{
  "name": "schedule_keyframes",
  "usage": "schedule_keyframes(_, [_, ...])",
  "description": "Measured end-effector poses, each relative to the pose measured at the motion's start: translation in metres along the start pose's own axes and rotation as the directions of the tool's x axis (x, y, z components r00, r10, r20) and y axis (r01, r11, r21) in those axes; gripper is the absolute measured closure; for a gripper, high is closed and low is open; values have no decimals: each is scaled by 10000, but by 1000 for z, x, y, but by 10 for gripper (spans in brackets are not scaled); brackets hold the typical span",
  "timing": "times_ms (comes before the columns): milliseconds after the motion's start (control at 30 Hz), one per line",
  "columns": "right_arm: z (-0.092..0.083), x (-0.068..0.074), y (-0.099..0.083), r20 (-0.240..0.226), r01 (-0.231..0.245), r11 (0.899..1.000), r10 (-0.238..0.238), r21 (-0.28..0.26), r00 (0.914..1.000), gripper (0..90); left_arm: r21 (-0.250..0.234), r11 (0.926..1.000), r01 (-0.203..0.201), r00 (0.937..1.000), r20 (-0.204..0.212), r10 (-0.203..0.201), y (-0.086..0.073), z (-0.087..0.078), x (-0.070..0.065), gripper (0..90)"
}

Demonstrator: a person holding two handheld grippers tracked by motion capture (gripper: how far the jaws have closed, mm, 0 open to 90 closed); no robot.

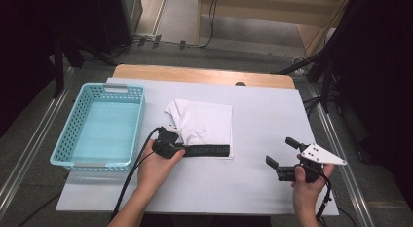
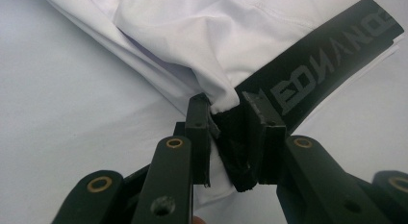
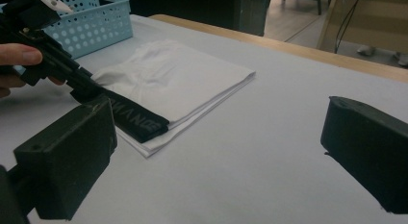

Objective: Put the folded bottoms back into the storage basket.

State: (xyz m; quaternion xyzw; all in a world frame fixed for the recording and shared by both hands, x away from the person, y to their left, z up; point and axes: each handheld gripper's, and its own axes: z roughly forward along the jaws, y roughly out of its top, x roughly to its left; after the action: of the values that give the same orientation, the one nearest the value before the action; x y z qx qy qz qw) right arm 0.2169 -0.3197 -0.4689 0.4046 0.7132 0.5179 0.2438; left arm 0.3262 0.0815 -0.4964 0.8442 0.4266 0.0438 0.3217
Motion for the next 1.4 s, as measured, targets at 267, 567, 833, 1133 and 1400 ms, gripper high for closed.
schedule_keyframes(267, [25,-5,24,-264,470,9984,-462,299,9986,0,-37,10000,-23,10000,-25,23,-1,0,0,735])
schedule_keyframes(567, [58,-12,48,-612,883,9931,-836,774,9946,0,6,9999,-129,9999,-21,129,0,0,0,735])
schedule_keyframes(833, [85,-24,64,-1193,1041,9881,-905,1131,9887,16,-30,10000,-60,10000,42,60,0,0,1,735])
schedule_keyframes(1133, [121,-35,75,-1120,1288,9768,-1106,1712,9875,47,70,9998,-168,9997,193,166,1,0,3,739])
schedule_keyframes(1400, [146,-40,76,-1519,1329,9620,-982,2384,9835,0,132,9997,-221,9995,206,218,2,0,3,741])
